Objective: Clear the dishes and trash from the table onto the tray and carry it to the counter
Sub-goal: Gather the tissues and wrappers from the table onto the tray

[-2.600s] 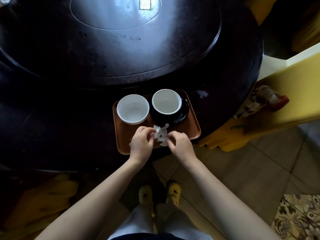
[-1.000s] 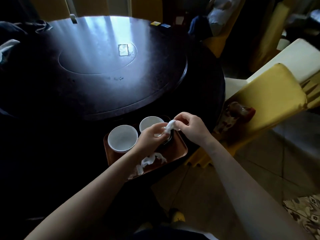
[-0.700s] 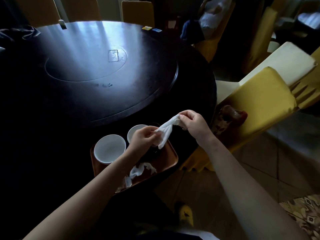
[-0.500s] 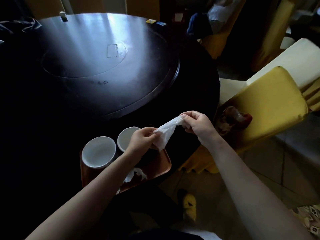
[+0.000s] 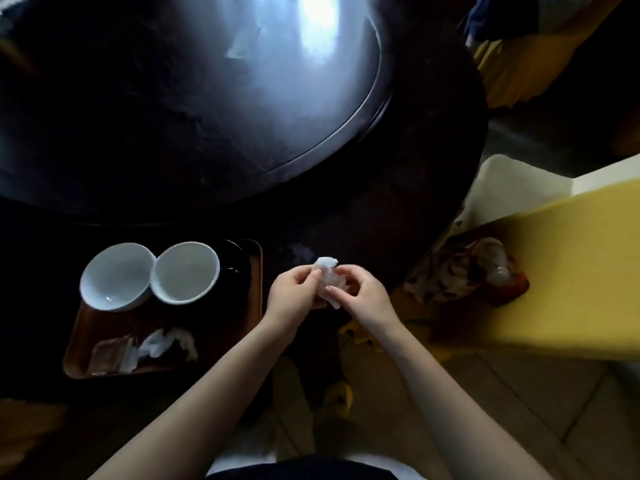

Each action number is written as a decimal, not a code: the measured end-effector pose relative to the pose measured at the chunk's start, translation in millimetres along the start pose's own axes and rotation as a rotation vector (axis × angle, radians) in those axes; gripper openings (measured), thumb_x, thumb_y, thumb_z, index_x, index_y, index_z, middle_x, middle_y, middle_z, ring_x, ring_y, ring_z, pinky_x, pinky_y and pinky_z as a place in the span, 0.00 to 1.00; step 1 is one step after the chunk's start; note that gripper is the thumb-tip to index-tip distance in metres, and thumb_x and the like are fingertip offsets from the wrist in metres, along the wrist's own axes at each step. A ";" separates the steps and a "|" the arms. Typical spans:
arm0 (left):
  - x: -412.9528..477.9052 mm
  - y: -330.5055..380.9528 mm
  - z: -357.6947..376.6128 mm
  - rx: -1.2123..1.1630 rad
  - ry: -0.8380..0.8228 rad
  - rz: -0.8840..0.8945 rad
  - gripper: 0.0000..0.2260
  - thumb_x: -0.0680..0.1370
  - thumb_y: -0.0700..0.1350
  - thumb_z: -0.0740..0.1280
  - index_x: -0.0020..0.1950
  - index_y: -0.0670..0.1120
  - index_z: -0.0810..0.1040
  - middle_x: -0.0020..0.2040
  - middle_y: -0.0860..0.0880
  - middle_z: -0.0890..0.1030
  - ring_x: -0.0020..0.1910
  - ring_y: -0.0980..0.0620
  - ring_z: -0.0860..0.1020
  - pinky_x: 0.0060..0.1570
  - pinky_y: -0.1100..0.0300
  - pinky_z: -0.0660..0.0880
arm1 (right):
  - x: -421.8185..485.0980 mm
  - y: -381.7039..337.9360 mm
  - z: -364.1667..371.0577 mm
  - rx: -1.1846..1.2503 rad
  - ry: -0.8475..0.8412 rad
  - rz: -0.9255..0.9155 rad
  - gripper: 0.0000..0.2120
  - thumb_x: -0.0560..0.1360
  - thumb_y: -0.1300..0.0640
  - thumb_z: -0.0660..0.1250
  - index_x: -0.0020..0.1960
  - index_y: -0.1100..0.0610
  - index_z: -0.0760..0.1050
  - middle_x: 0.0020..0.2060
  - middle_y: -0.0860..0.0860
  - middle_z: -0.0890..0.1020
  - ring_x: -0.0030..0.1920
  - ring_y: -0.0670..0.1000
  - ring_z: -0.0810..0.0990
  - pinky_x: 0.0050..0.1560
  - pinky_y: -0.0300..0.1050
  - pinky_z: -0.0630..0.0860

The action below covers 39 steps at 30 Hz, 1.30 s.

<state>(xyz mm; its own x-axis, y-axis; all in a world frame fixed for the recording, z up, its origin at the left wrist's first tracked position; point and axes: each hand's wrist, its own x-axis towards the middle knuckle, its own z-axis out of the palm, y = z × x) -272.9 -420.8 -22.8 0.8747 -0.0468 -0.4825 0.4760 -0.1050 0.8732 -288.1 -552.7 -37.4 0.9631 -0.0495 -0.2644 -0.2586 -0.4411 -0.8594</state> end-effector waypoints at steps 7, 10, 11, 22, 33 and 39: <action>-14.4 -8.5 25.6 0.121 0.140 0.057 0.06 0.77 0.46 0.64 0.44 0.56 0.80 0.43 0.51 0.84 0.43 0.54 0.83 0.41 0.59 0.82 | 7.5 26.3 -12.8 0.099 -0.142 -0.001 0.12 0.72 0.54 0.70 0.54 0.54 0.78 0.42 0.41 0.80 0.45 0.40 0.79 0.44 0.31 0.74; -11.4 -15.8 22.1 0.220 0.229 0.097 0.05 0.76 0.46 0.65 0.45 0.54 0.80 0.44 0.52 0.82 0.44 0.55 0.82 0.42 0.56 0.82 | 20.7 30.8 -14.5 0.012 -0.115 -0.004 0.08 0.73 0.55 0.69 0.51 0.55 0.79 0.42 0.46 0.81 0.45 0.43 0.78 0.47 0.37 0.75; -8.1 -20.6 18.9 0.256 0.267 0.105 0.05 0.76 0.46 0.65 0.48 0.51 0.80 0.46 0.52 0.82 0.45 0.55 0.81 0.43 0.56 0.82 | 27.6 30.7 -16.0 -0.034 -0.082 -0.022 0.07 0.73 0.56 0.68 0.50 0.55 0.79 0.42 0.47 0.80 0.44 0.44 0.78 0.46 0.37 0.74; 16.9 -103.2 13.0 1.102 0.317 0.177 0.26 0.79 0.54 0.51 0.73 0.43 0.61 0.75 0.42 0.61 0.75 0.45 0.57 0.73 0.50 0.54 | 156.0 -6.1 5.9 -0.375 0.129 -0.327 0.12 0.75 0.65 0.61 0.56 0.60 0.77 0.52 0.57 0.79 0.52 0.54 0.77 0.51 0.44 0.75; 19.6 -122.9 12.2 1.258 0.380 0.160 0.29 0.80 0.58 0.41 0.75 0.42 0.57 0.76 0.40 0.58 0.75 0.47 0.55 0.70 0.49 0.55 | 148.7 38.1 28.4 -0.647 0.039 -0.749 0.08 0.72 0.63 0.66 0.48 0.61 0.81 0.40 0.53 0.82 0.38 0.56 0.76 0.37 0.54 0.77; 20.0 -122.5 12.4 1.275 0.383 0.169 0.29 0.80 0.57 0.42 0.75 0.41 0.57 0.76 0.40 0.59 0.75 0.47 0.55 0.70 0.49 0.56 | 103.3 59.0 18.3 -0.660 -0.027 -0.826 0.09 0.72 0.66 0.67 0.51 0.60 0.80 0.42 0.52 0.82 0.40 0.52 0.76 0.41 0.49 0.77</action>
<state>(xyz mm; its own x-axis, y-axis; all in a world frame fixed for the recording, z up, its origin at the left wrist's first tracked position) -314.8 -421.2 -140.2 0.9840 0.1064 -0.1430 0.1272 -0.9812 0.1452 -205.2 -567.5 -123.5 0.8175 0.5047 0.2775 0.5758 -0.7288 -0.3706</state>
